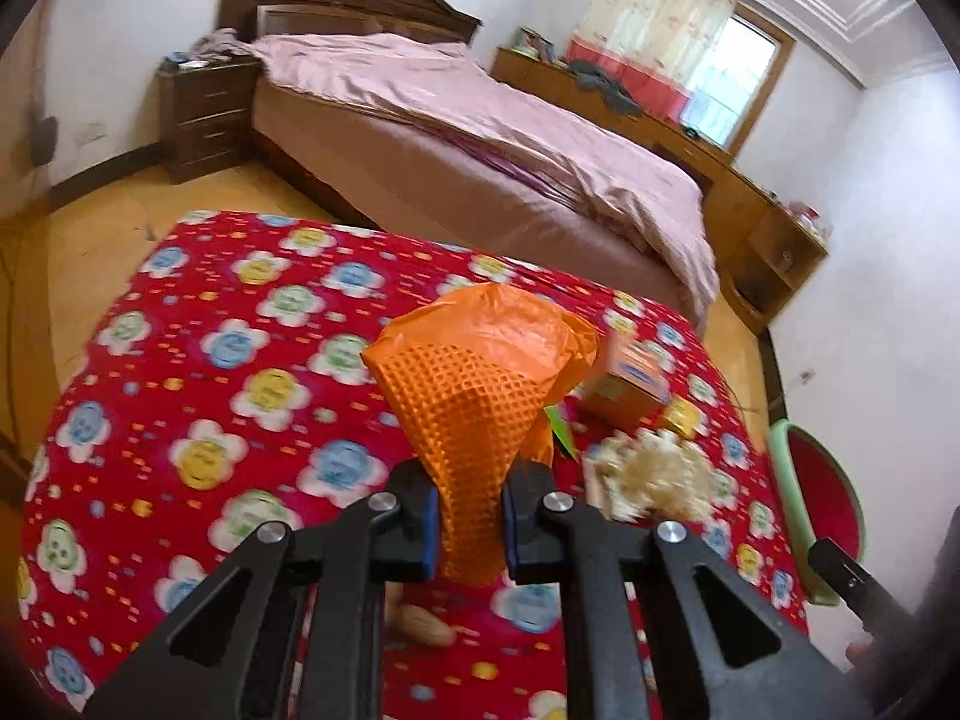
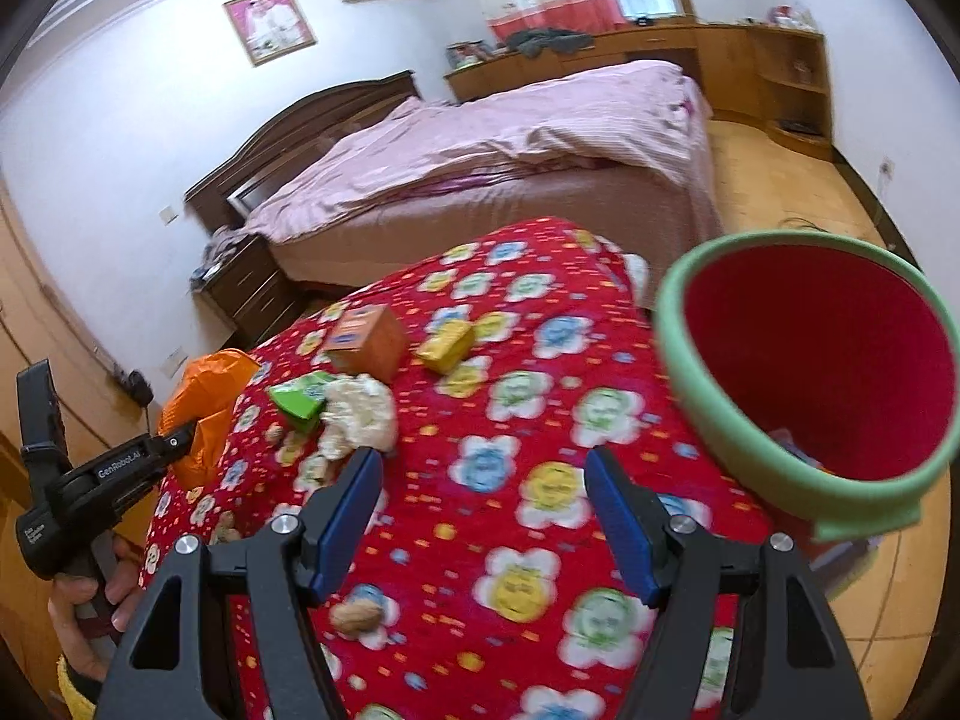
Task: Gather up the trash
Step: 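Grasp the orange mesh bag with the left tool while the right tool grasps the white tissue, then carry the mesh bag and white tissue over the red bucket and release both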
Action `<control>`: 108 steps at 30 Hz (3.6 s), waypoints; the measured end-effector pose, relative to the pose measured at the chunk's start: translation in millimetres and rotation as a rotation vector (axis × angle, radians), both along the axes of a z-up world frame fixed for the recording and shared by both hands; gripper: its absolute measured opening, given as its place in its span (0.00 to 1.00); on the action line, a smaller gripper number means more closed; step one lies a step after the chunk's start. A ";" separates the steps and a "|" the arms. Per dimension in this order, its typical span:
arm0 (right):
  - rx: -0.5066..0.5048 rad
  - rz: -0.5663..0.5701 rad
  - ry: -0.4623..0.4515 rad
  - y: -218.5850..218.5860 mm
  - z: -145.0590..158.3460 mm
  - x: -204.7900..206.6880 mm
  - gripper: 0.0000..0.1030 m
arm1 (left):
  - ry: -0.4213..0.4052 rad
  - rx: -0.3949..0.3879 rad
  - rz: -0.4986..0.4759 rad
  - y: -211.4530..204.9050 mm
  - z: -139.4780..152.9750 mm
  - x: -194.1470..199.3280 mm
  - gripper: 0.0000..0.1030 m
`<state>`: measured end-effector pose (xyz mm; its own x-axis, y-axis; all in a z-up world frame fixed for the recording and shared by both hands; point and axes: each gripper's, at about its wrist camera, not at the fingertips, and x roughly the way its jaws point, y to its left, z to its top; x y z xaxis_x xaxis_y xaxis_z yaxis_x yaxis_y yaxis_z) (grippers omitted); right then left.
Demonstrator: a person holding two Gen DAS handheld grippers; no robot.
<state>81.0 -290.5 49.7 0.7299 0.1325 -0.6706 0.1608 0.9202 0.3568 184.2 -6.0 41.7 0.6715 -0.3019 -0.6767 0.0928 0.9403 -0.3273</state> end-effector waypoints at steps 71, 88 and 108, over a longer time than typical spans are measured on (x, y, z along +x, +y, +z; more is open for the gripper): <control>-0.040 -0.313 -0.062 -84.6 7.9 -84.9 0.22 | -0.045 -0.086 -0.108 -21.1 7.5 -16.5 0.14; 0.020 -0.405 -0.090 -155.0 -3.3 -100.8 0.22 | -0.007 -0.035 -0.389 -171.0 19.9 -31.7 0.14; 0.071 -0.461 -0.083 -206.8 -30.9 -96.4 0.24 | 0.034 0.018 -0.626 -320.5 -7.9 -31.1 0.14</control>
